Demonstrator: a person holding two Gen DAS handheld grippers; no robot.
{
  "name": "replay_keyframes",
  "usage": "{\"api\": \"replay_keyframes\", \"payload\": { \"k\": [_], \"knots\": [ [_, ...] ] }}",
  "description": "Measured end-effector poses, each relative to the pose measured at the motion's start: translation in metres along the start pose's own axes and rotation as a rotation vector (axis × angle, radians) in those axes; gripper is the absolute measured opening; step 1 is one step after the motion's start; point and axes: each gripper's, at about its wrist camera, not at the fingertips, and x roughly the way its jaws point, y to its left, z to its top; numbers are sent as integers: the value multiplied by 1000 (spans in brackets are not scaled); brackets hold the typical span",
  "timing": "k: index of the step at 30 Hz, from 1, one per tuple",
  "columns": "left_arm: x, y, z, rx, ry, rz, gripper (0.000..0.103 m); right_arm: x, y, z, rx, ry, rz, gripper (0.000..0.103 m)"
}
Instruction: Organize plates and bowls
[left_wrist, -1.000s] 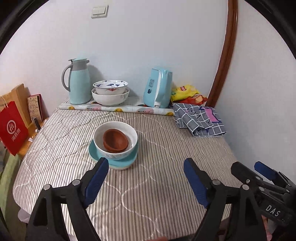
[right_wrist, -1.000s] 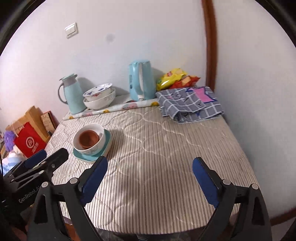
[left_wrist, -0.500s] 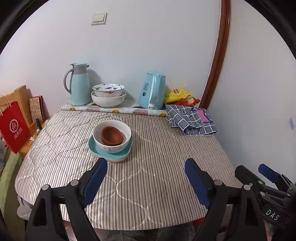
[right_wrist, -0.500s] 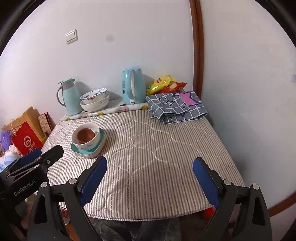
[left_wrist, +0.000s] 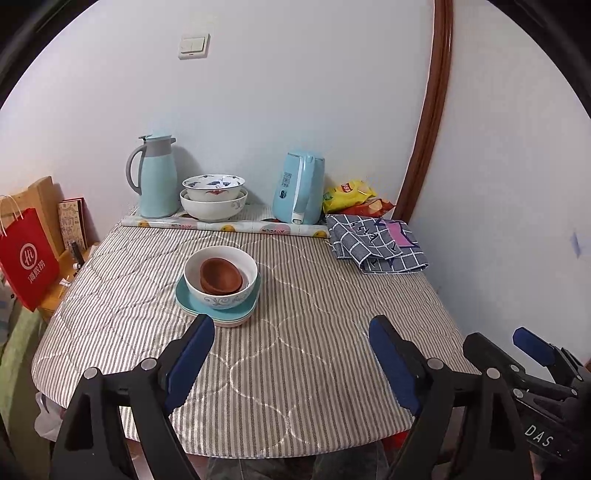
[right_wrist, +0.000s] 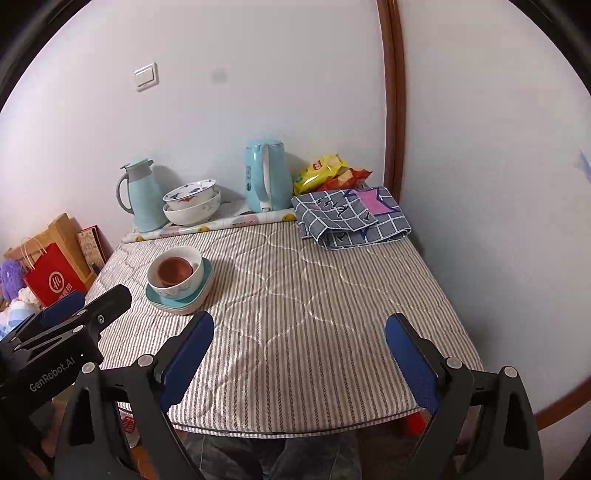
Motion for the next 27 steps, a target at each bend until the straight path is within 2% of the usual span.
{"api": "replay_keyframes", "payload": {
  "k": [27],
  "knots": [
    [1,-1,-2,-5,9,-17,85,0,-3,3,20,1,-3,93]
  ]
}}
